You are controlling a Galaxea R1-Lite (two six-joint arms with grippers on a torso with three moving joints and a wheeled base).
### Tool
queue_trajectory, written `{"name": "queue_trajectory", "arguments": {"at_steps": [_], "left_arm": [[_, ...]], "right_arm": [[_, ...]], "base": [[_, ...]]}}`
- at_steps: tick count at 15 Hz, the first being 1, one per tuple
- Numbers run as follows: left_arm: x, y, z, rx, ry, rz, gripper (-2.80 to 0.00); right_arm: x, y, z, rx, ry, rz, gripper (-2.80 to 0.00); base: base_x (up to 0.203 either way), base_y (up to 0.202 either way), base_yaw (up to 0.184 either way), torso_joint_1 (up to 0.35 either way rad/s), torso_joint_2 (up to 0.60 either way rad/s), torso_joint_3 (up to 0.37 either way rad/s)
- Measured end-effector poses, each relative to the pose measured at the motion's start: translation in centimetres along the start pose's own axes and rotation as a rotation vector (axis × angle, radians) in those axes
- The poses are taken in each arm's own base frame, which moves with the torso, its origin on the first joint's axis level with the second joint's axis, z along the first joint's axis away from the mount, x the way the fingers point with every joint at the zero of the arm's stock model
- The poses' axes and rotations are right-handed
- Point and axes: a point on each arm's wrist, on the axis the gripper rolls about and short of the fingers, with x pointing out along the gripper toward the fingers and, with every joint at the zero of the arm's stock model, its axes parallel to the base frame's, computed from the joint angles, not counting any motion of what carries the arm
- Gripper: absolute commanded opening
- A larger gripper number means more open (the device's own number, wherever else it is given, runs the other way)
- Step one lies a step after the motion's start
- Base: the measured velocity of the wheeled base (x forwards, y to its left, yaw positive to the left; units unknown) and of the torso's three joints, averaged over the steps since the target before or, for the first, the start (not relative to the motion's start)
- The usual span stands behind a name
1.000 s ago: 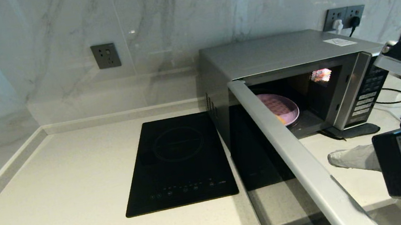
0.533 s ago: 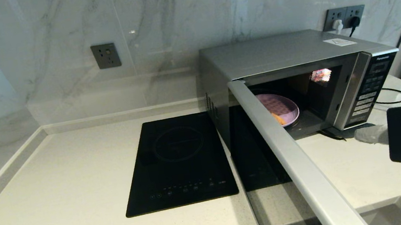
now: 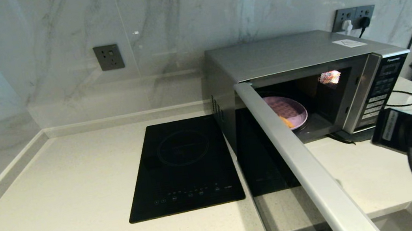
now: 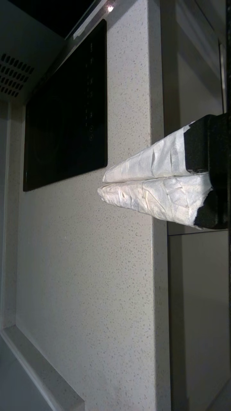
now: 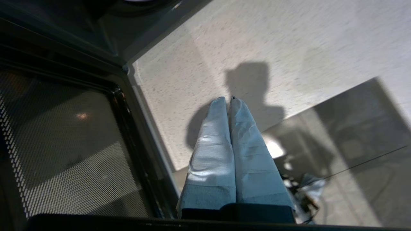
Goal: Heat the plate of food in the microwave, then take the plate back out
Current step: Take the plate out of the microwave
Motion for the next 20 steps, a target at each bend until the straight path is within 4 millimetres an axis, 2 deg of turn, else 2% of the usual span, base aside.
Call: {"name": "queue_trajectory", "arguments": {"at_steps": [4, 7, 10, 15, 20], "left_arm": [[0.0, 0.0, 0.0, 0.0, 0.0, 0.0, -2.8], [0.0, 0.0, 0.0, 0.001, 0.0, 0.0, -2.8], [0.0, 0.0, 0.0, 0.0, 0.0, 0.0, -2.8], [0.0, 0.0, 0.0, 0.0, 0.0, 0.0, -2.8], [0.0, 0.0, 0.0, 0.0, 0.0, 0.0, -2.8]], "right_arm": [[3.7, 1.1, 0.8, 0.1, 0.041, 0.084, 0.0], [6.6, 1.3, 2.7, 0.219, 0.018, 0.025, 0.0], [10.7, 1.6, 4.3, 0.327, 0.007, -0.055, 0.0], [17.0, 2.6, 4.1, 0.418, 0.083, -0.109, 0.0], [20.8, 3.0, 4.6, 0.445, 0.157, -0.082, 0.0]], "base": [[0.0, 0.0, 0.0, 0.0, 0.0, 0.0], [0.0, 0.0, 0.0, 0.0, 0.0, 0.0], [0.0, 0.0, 0.0, 0.0, 0.0, 0.0], [0.0, 0.0, 0.0, 0.0, 0.0, 0.0], [0.0, 0.0, 0.0, 0.0, 0.0, 0.0]]}}
